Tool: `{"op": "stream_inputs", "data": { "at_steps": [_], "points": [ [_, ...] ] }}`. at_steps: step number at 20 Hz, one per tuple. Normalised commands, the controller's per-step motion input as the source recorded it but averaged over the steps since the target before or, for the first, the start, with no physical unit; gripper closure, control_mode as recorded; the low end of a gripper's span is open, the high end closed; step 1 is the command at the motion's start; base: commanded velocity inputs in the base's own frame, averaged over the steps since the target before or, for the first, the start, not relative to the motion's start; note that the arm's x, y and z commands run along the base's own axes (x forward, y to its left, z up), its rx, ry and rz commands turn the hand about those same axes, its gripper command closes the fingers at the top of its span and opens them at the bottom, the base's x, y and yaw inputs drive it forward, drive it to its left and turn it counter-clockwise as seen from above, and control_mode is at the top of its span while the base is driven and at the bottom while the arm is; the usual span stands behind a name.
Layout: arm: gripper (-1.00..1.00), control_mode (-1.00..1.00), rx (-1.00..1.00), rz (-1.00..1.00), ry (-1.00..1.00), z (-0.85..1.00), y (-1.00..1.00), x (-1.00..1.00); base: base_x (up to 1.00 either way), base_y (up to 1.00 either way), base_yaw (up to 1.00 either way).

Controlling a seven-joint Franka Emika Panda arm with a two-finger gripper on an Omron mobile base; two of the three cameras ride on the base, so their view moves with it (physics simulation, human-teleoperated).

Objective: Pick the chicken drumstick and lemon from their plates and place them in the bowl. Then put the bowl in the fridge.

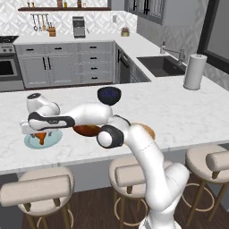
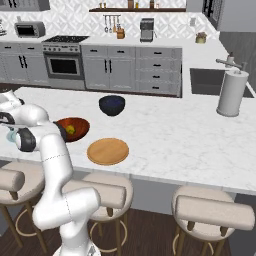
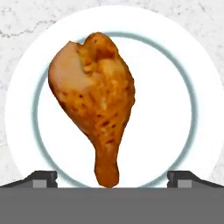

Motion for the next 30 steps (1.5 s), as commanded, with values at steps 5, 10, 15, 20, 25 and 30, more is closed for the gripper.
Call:
{"op": "stream_inputs", "data": {
  "at_steps": [5,10,15,20,25,30],
  "points": [
    [-1.0,-1.0,-0.03,0.0,0.0,-0.42,0.0,0.08,0.0,0.0,0.0],
    [-1.0,-1.0,-0.01,0.0,0.0,-0.37,0.0,0.02,0.0,0.0,0.0],
    [1.0,-1.0,0.0,0.0,0.0,-0.2,-0.17,0.01,0.0,0.0,0.0],
    [1.0,-1.0,0.02,0.0,-0.03,-0.09,-0.45,-0.19,0.0,0.0,0.0],
    [1.0,-1.0,0.06,0.03,-0.1,0.0,-0.6,-0.15,0.0,0.0,0.0],
    [1.0,-1.0,0.05,0.07,-0.16,0.26,-0.59,-0.18,0.0,0.0,0.0]
  ]
}}
